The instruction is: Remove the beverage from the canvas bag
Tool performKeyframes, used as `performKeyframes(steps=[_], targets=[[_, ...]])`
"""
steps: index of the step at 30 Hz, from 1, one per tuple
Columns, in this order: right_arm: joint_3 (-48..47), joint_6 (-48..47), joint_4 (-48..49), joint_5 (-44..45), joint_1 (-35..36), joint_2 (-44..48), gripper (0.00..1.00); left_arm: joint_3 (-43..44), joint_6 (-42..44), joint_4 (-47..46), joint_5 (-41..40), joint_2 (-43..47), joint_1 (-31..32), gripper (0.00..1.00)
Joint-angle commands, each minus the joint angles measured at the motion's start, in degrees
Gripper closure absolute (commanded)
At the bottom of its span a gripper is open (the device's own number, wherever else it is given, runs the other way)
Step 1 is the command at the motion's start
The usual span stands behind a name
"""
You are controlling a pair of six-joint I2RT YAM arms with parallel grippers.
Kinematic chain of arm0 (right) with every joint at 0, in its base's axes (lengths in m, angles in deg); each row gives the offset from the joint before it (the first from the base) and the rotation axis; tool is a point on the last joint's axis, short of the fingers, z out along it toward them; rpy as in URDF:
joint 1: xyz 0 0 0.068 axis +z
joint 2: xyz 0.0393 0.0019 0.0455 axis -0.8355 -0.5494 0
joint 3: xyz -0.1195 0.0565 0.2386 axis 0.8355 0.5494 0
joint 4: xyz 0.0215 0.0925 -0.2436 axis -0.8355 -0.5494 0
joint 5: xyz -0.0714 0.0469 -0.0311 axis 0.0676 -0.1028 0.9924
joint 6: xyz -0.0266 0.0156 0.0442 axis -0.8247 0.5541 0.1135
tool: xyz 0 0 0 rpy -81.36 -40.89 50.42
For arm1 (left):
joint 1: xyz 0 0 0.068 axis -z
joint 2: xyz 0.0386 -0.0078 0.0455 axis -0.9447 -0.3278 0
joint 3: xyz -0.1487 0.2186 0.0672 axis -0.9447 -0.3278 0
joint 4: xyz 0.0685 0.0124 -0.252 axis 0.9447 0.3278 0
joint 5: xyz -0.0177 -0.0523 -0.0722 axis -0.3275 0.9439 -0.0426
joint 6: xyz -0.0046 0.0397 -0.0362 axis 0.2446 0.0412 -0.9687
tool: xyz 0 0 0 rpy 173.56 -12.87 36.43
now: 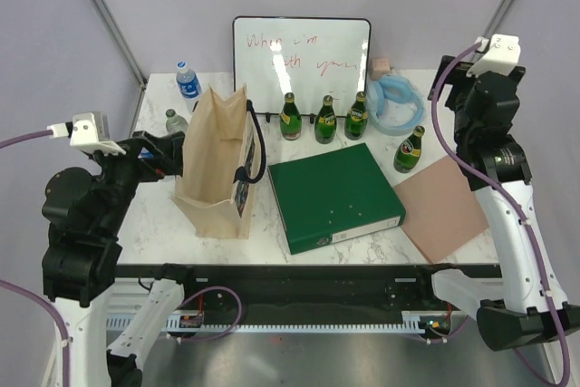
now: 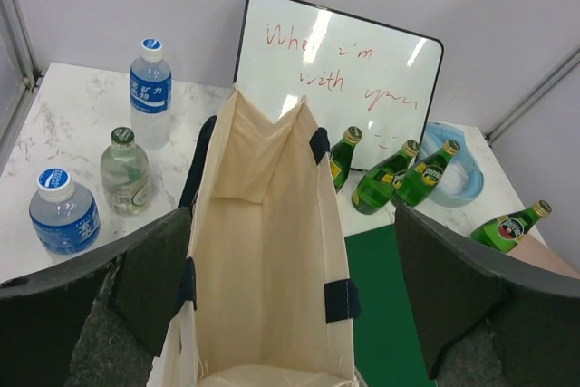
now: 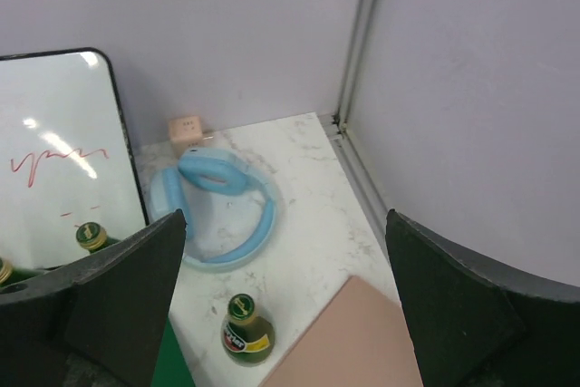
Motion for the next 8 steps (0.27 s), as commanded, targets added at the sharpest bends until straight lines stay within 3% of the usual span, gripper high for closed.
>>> performKeyframes(steps=[1, 8], targets=[[2.09, -1.74, 1.04, 9.08, -0.19, 3.74, 0.02, 1.71, -0.85, 3.69, -1.05, 0.21, 0.02, 0.00], [4.12, -3.32, 0.95, 7.86, -1.33, 6.03, 0.02, 1.98, -0.24, 5.28, -1.23, 1.26, 0.01, 0.00]])
